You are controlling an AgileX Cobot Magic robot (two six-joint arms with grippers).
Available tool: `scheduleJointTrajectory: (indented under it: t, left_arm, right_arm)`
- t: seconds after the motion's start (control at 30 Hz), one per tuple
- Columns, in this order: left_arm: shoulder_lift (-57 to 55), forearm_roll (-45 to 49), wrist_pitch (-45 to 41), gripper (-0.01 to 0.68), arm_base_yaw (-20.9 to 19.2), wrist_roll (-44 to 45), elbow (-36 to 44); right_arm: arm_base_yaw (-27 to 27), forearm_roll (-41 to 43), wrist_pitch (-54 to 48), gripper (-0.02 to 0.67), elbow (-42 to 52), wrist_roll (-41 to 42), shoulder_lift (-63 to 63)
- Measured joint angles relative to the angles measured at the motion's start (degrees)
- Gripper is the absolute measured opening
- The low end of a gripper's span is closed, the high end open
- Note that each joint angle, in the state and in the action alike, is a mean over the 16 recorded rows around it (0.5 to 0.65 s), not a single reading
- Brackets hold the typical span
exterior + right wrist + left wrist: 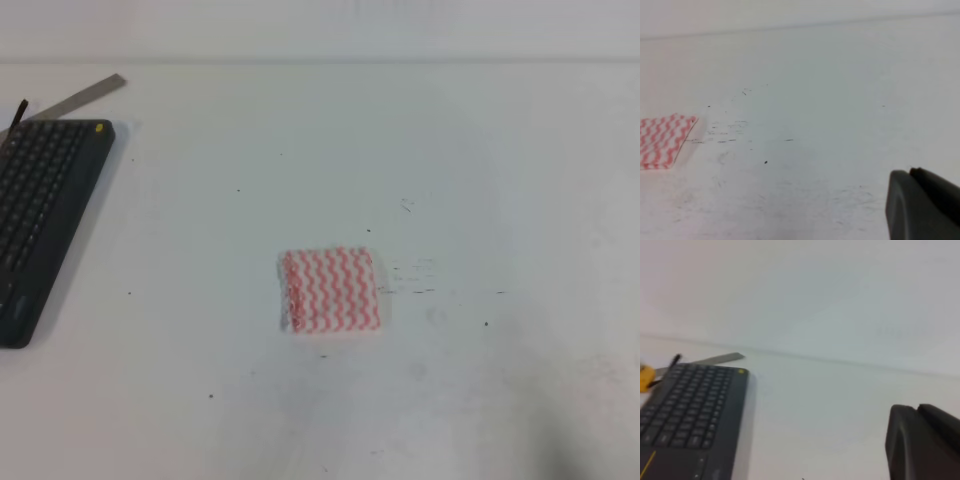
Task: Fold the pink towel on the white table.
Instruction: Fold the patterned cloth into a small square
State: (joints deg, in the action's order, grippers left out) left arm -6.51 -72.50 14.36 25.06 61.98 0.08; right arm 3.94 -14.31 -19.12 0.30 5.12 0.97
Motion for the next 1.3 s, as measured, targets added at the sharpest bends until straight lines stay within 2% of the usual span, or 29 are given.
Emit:
scheduleJointTrajectory:
  t: [0.13,0.23,0.47,0.6,0.73,0.87,1.3]
  left_arm:
    - [0.09,9.18,-1.85,0.002,-0.97,-6.79,-0.04]
    - [0.33,18.95,-4.77,0.002,-3.28,-14.76,-0.08]
    - [3.29,42.38,-16.94,0.002,-12.64,-34.03,0.14]
    - [5.23,51.72,-23.62,0.002,-18.15,-42.59,0.25]
    - [6.99,55.29,-28.85,0.002,-21.74,-45.09,0.38]
    - [7.97,58.01,-32.06,0.002,-23.26,-46.27,0.42]
    - [8.06,62.01,-34.52,0.002,-23.53,-47.83,0.46]
  right_arm:
    - [0.00,-0.03,-0.06,-0.019,0.00,0.01,0.00]
    - [0.00,-0.08,-0.06,-0.019,0.00,0.01,0.00]
    - [0.00,-0.14,-0.06,-0.019,0.00,0.01,0.00]
    - [0.00,-0.20,-0.02,-0.019,-0.08,0.01,0.00]
    - [0.00,-0.25,0.02,-0.019,-0.08,0.01,0.00]
    - [0.00,-0.28,0.06,-0.019,-0.08,0.01,0.00]
    - [0.00,-0.31,0.09,-0.019,-0.08,0.01,0.00]
